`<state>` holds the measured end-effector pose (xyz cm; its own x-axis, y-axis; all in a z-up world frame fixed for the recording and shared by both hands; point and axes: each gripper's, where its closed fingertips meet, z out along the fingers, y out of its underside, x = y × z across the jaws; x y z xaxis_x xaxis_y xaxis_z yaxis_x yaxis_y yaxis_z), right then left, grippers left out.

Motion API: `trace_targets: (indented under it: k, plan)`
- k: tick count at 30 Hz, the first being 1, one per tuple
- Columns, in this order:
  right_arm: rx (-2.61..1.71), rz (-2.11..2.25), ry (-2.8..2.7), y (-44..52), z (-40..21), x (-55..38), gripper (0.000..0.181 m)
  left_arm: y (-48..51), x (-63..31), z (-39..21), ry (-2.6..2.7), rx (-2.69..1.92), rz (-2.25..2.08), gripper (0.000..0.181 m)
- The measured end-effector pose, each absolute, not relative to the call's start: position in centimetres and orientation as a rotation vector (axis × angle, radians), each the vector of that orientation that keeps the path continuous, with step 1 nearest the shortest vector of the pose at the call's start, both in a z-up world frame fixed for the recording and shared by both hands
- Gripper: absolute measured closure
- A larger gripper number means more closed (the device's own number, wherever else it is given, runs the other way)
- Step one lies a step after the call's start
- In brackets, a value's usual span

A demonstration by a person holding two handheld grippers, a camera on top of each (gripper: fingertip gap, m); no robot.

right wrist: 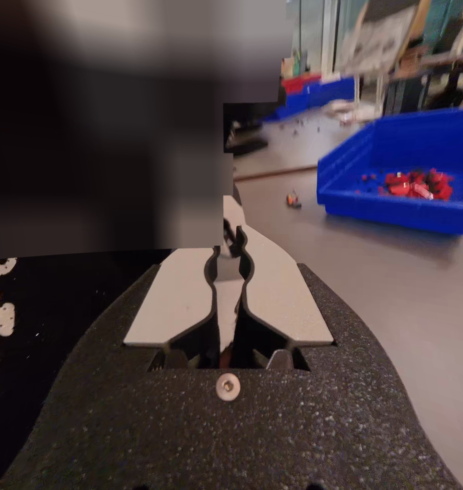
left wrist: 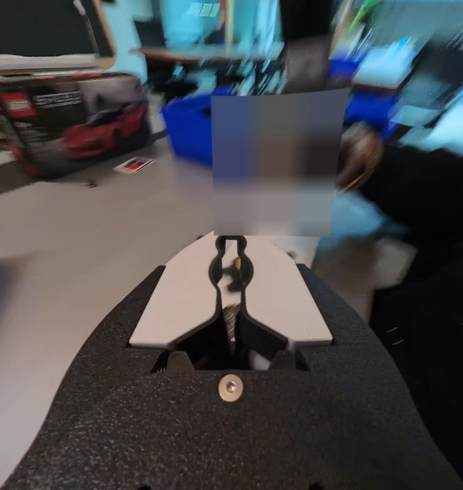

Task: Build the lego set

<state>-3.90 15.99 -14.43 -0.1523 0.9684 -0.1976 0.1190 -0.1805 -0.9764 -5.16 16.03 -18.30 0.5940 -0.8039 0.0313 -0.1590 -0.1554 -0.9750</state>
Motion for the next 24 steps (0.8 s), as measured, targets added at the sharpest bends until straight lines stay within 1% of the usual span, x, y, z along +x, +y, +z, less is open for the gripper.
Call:
trace_targets:
  k: [2, 5, 8, 16, 20, 24]
  plan:
    - [-1.432, 1.3, -1.371, 15.7, -15.2, -3.5, 0.17, 16.0, -4.9, -19.5, 0.887, -1.7, -0.615, 0.174]
    - [-1.47, 1.087, -1.519, 15.3, -17.1, -3.4, 0.17, 15.3, -3.8, -20.4, 0.953, -1.714, -0.644, 0.174]
    - [-1.502, 0.983, -1.669, 14.7, -19.0, -3.4, 0.169, 14.7, -3.2, -20.8, 1.011, -1.713, -0.646, 0.174]
    - [-1.48, 0.876, -1.915, 13.5, -20.7, -3.0, 0.167, 13.7, -2.3, -21.1, 1.103, -1.69, -0.66, 0.174]
    - [-1.475, 0.856, -1.959, 13.2, -21.0, -3.0, 0.173, 13.4, -2.1, -21.3, 1.132, -1.675, -0.658, 0.174]
    - [-1.483, 0.845, -1.968, 12.9, -21.4, -2.8, 0.173, 13.2, -1.9, -21.8, 1.161, -1.683, -0.666, 0.174]
